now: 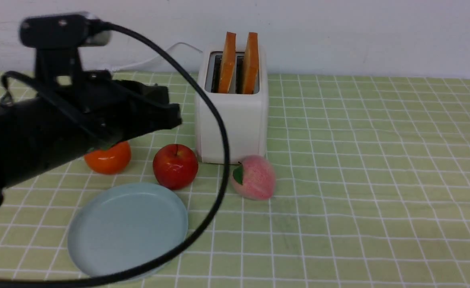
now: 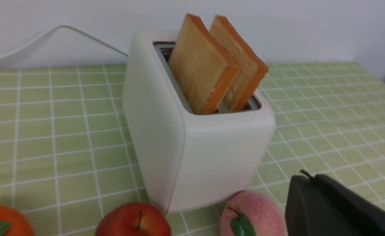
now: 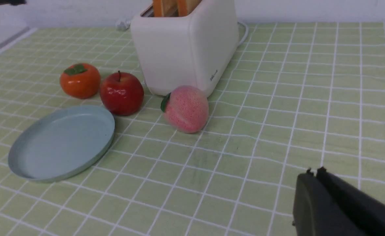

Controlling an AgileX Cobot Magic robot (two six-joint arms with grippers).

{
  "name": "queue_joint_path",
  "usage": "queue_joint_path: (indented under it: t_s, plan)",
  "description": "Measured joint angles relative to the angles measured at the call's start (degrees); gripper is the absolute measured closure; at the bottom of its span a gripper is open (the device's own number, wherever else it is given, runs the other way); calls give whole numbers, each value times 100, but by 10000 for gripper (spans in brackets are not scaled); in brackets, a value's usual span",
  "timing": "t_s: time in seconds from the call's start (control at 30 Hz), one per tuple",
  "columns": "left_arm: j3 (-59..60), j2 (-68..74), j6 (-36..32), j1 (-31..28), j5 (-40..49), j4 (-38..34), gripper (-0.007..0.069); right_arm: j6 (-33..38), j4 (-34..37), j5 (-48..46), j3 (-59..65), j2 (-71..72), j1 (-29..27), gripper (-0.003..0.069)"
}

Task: Take toasted bread from bread machine on green coffee tablecloth place on plate.
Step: 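Reach for a toast slice standing in the toaster with the left gripper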

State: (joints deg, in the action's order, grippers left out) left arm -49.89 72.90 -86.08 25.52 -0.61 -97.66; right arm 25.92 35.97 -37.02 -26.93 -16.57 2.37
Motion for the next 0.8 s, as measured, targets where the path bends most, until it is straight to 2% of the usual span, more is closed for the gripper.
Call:
queue_joint_path:
  t_s: [0.27, 0.37, 0.47, 0.5, 0.53, 0.57, 0.67, 0.73, 0.8]
  plan:
    - [-1100, 1330, -407, 34, 294, -114, 635, 442, 231, 7, -189, -189, 0, 658]
    - [-1505, 1774, -605, 34, 339, -119, 586, 634, 296, 78, -189, -208, 0, 657]
    - [-1861, 2180, -815, 34, 454, -119, 471, 779, 432, 179, -189, -220, 0, 656]
    - [-2010, 2365, -873, 34, 489, -119, 397, 861, 521, 216, -189, -220, 0, 656]
    - [-2035, 2391, -879, 34, 489, -119, 386, 876, 549, 225, -189, -220, 0, 656]
    - [-2228, 2570, -922, 34, 455, -119, 310, 1014, 654, 286, -189, -220, 0, 655]
    - [-2564, 2910, -915, 34, 175, -125, 183, 1241, 876, 321, -189, -220, 0, 652]
    - [-2783, 3147, -897, 34, -42, -130, 127, 1364, 984, 322, -189, -220, 0, 650]
    - [-2961, 3352, -890, 34, -160, -135, 104, 1447, 1063, 327, -189, -220, 0, 647]
